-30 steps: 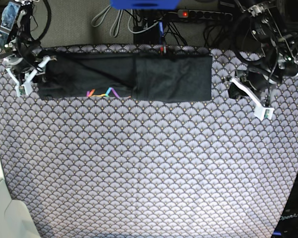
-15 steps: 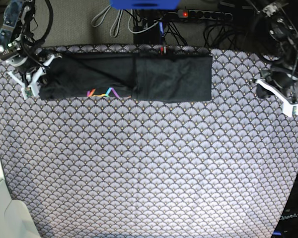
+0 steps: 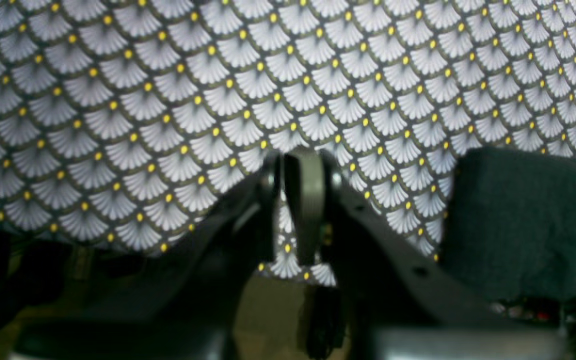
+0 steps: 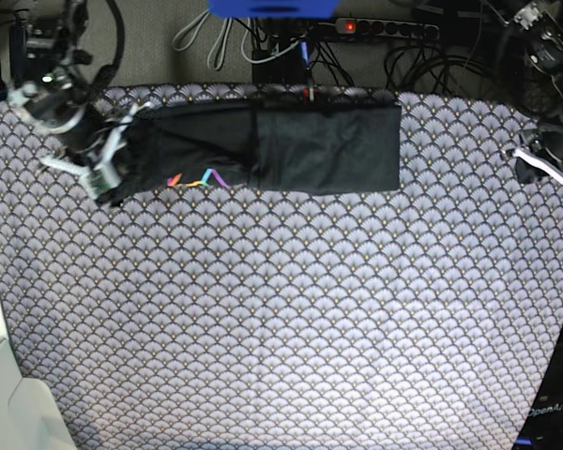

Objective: Fold the T-shirt properly
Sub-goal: 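Fold the strip end with the right gripper onto the folded stack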

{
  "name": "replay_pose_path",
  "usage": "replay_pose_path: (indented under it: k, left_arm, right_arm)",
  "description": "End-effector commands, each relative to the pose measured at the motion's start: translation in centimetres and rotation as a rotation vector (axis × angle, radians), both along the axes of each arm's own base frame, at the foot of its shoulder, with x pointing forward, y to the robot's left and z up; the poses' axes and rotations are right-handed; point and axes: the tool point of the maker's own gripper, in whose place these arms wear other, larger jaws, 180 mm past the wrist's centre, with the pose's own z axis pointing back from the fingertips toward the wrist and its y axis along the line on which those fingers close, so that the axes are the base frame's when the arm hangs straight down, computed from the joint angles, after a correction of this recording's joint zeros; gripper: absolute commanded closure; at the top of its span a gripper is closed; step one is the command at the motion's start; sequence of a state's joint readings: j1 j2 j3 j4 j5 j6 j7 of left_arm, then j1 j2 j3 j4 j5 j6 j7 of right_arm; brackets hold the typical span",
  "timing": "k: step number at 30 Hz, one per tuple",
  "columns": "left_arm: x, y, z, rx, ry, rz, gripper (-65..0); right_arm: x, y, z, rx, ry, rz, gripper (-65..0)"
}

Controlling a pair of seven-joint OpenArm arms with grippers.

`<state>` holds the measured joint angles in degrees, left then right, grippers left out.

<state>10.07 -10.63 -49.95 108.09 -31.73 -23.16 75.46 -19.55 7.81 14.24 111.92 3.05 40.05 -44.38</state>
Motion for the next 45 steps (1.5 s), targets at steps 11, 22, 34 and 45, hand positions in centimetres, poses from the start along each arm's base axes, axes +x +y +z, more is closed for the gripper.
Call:
replay_pose_path:
  k: [11,22,34,45]
  left_arm:
    - [-1.7,6.6,4.1,0.145,-0.05,0.111,-5.8]
    - [-2.1,7.6,4.6,0.172,-0.043,0.127,-5.8]
    - [-2.3,7.6,4.5,0.176,-0.034,0.125,-5.8]
    - [-2.6,7.6,4.2,0.174,-0.022,0.125,-5.8]
  right_arm:
    - [0.5,8.5,0.3,0.035,-0.03,0.112,0.0]
    - [2.8,17.8,3.8,0.024,-0.141,0.292,0.0]
    - [-0.9,26.7,3.1,0.094,-0.108,0.565,0.0]
    - [2.6,27.2,2.8,0.041,-0.132,0.595,0.0]
